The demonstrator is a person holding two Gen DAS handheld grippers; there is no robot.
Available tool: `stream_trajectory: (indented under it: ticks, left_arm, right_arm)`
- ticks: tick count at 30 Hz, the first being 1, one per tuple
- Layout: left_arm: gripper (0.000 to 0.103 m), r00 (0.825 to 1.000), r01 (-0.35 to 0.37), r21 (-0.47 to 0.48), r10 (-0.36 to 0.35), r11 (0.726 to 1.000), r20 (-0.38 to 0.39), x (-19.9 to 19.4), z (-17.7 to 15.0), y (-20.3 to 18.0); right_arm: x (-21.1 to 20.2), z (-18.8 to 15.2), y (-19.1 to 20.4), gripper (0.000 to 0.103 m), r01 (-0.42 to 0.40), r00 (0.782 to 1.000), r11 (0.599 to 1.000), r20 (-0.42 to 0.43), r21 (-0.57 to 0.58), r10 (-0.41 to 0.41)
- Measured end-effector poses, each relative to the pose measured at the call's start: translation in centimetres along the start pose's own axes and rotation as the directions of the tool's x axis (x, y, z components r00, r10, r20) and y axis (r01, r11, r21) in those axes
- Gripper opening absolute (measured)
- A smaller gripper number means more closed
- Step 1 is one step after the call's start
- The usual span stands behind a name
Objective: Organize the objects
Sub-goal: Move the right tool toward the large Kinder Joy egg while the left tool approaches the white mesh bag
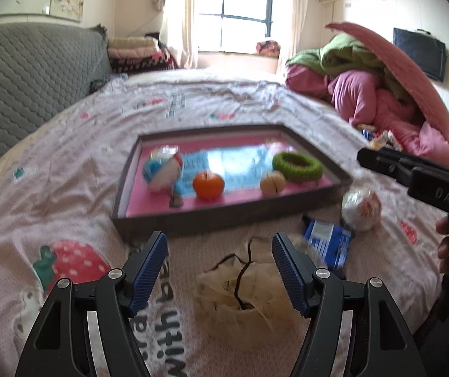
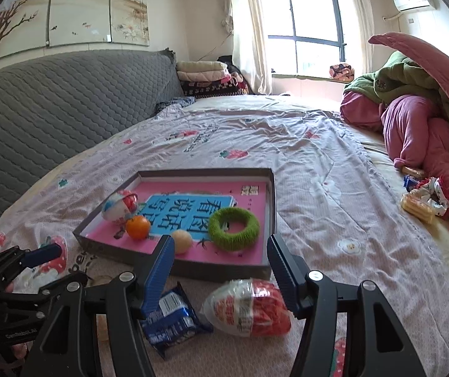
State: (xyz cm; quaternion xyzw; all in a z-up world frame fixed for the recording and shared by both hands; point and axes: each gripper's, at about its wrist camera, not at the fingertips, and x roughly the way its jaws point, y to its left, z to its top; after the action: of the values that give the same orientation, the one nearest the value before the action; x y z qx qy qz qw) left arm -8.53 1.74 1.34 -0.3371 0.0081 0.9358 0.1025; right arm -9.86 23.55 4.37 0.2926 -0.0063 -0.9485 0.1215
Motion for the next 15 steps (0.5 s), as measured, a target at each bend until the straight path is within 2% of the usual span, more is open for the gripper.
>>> stream_trajectory:
  ticks: [8,15]
  left_arm:
    - [0.071,0.997,0.024,-0.03,-0.026,0.999,-0.071,0.6,-1.4,0.7]
    - [0.073,0.991,0.026,-0.064,-0.034,0.998,-0.129,1.3,-2.5,1.5]
  right_arm:
    - [-0.2,-1.4,0.0,0.061,0.012,0.999,1.0,-0.049,-0.005,-0.012]
    - [1.3,-2.8,-1.0,0.061,0.052,0.987,0.999,-0.154,0.009,-0.05]
